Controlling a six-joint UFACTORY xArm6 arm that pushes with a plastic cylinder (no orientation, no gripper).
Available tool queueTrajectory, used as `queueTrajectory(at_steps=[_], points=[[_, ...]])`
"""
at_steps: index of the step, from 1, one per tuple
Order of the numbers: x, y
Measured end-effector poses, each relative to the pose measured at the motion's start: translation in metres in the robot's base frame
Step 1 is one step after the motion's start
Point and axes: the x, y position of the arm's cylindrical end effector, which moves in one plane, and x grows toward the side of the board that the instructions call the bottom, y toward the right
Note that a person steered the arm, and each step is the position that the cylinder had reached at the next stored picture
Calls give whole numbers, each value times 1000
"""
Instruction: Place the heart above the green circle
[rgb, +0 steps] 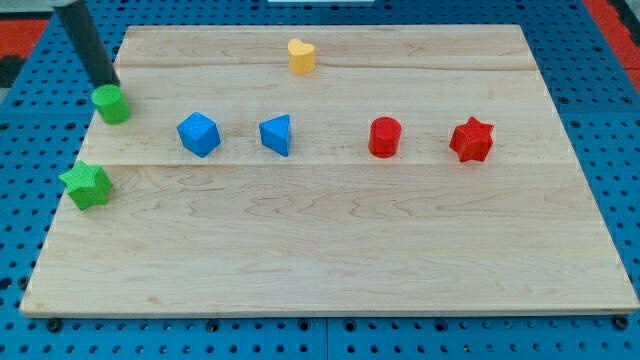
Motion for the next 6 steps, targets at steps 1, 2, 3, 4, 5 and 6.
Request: queueTrajectory(at_steps=[1, 2, 3, 4, 5, 6], points=[[13, 10], [-25, 12], [-26, 107], [-21, 220], [-48, 305], [-89, 270]])
